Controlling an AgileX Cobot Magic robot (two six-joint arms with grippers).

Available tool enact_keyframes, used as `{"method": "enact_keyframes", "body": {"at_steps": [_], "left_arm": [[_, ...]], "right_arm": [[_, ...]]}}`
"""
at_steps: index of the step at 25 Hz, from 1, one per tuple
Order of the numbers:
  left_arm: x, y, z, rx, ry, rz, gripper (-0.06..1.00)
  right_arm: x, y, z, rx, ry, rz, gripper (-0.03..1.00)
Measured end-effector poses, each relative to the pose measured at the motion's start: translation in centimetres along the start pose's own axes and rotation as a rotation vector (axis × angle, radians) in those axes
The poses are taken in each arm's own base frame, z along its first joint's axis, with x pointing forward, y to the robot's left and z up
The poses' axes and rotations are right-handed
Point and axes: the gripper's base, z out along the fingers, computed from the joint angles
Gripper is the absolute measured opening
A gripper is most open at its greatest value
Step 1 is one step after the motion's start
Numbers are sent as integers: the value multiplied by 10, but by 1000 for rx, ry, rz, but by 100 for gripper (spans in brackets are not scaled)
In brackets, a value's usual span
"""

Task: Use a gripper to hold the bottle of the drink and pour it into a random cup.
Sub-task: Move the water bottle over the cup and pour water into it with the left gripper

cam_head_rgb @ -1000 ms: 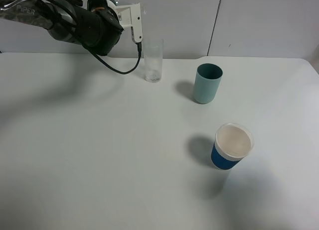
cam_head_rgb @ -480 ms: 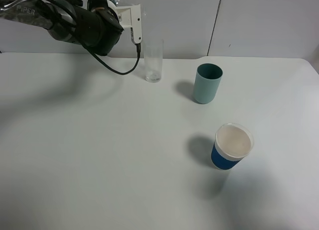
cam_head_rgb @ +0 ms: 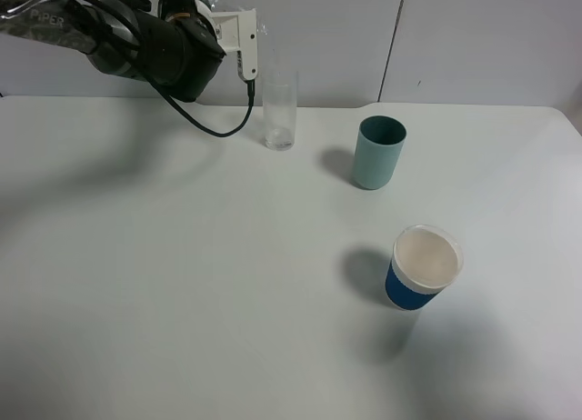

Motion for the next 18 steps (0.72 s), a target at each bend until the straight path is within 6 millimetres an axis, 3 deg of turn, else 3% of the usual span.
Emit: {"method": "enact_keyframes", "body": {"at_steps": [18], "left_arm": [[0,0,0,-5,5,2,54]], "right_arm": [[0,0,0,0,0,0,74]]}}
